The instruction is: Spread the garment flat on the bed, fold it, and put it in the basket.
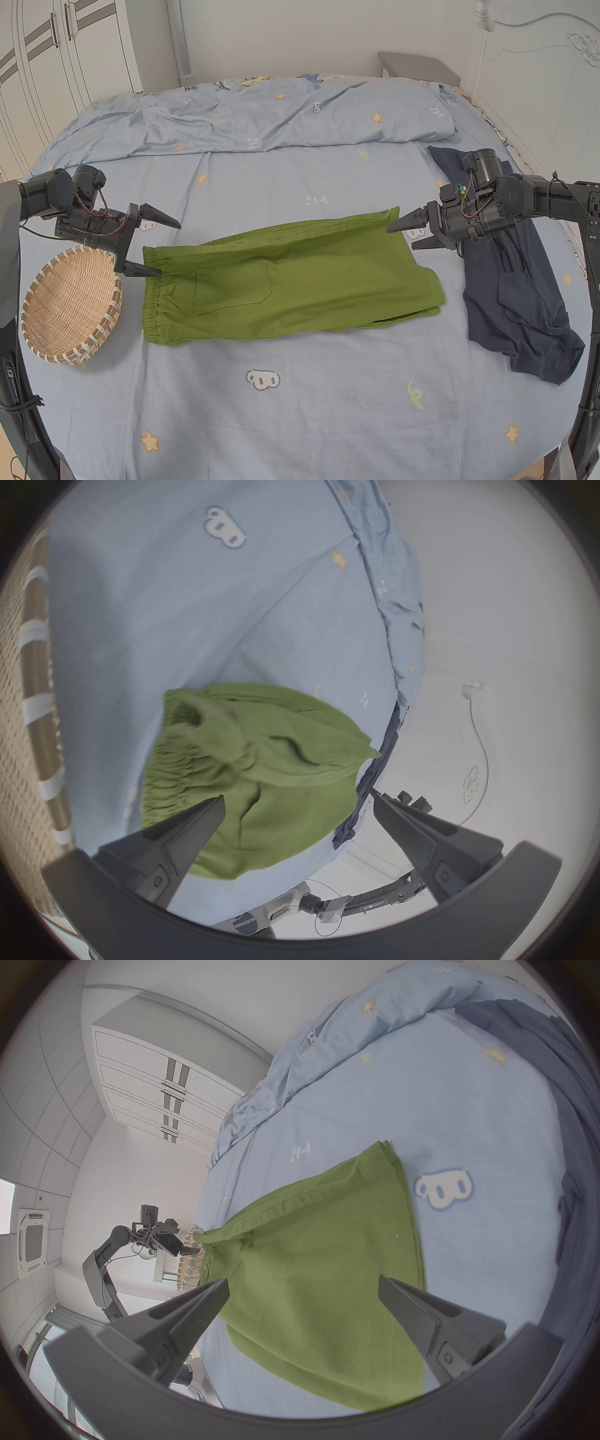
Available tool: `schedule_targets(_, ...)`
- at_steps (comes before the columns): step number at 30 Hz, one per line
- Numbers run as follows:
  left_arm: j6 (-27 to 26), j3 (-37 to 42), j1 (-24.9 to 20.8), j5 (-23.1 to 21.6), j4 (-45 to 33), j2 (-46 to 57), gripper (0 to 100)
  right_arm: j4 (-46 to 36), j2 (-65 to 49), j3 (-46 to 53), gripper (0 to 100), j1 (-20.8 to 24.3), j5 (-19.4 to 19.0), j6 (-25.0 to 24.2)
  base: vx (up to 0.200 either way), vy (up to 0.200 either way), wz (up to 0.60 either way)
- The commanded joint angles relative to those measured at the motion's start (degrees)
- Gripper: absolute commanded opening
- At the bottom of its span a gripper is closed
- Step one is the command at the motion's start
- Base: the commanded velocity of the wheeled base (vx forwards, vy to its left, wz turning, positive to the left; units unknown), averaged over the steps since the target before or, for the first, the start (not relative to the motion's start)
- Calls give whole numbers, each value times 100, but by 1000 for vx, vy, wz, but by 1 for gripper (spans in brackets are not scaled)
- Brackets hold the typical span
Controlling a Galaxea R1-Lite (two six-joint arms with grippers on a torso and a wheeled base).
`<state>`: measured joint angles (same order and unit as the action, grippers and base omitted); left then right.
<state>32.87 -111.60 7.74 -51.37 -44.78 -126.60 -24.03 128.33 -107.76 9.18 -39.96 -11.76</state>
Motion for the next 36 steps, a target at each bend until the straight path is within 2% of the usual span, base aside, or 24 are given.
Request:
schedule_targets(1, 651, -299, -282, 31, 356, -752, 100, 206, -397, 502, 100, -21, -12, -10, 0, 0, 0)
schedule_targets(7, 1363, -299, -115, 39, 391, -1315, 100, 425, -783, 959, 100, -4, -12, -10, 0, 0, 0)
schedule_targets(10, 1495, -299, -97, 145, 408, -1447, 100, 531, -862, 1100, 100, 14, -12, -10, 0, 0, 0)
schedule_targets(12, 1653, -299, -89, 391, 399, -1640, 100, 689, -994, 1390, 100, 31, -12, -10, 0, 0, 0)
schedule_targets(15, 1732, -299, -106, 409, 224, -1719, 100, 961, -1108, 1741, 100, 84, -12, -10, 0, 0, 0)
schedule_targets(18, 1372, -299, -141, 250, -435, -1587, 100, 1445, -1284, 2137, 100, 75, -47, -10, 0, 0, 0)
schedule_targets(19, 1064, -299, -141, 145, -699, -1455, 100, 1647, -1363, 2260, 100, 66, -64, -45, 0, 0, 0)
schedule_targets(20, 1064, -299, -141, 145, -699, -1455, 100, 1647, -1363, 2260, 100, 66, -64, -45, 0, 0, 0)
schedule_targets(21, 484, -299, -141, -22, -1112, -1121, 100, 1998, -1522, 2462, 100, 66, -117, -203, 0, 0, 0)
schedule_targets(22, 282, -299, -159, -57, -1297, -954, 100, 2148, -1618, 2559, 100, 66, -170, -309, 0, 0, 0)
schedule_targets(26, 150, -299, -185, -66, -1525, -436, 100, 2447, -1935, 2814, 100, 49, -302, -423, 0, 0, 0)
schedule_targets(32, 115, -299, -299, -48, -1121, -242, 100, 2464, -2084, 2919, 100, 14, -346, -406, 0, 0, 0)
schedule_targets(36, 106, -299, -361, -48, -1209, -146, 100, 2473, -2172, 2972, 100, 5, -346, -414, 0, 0, 0)
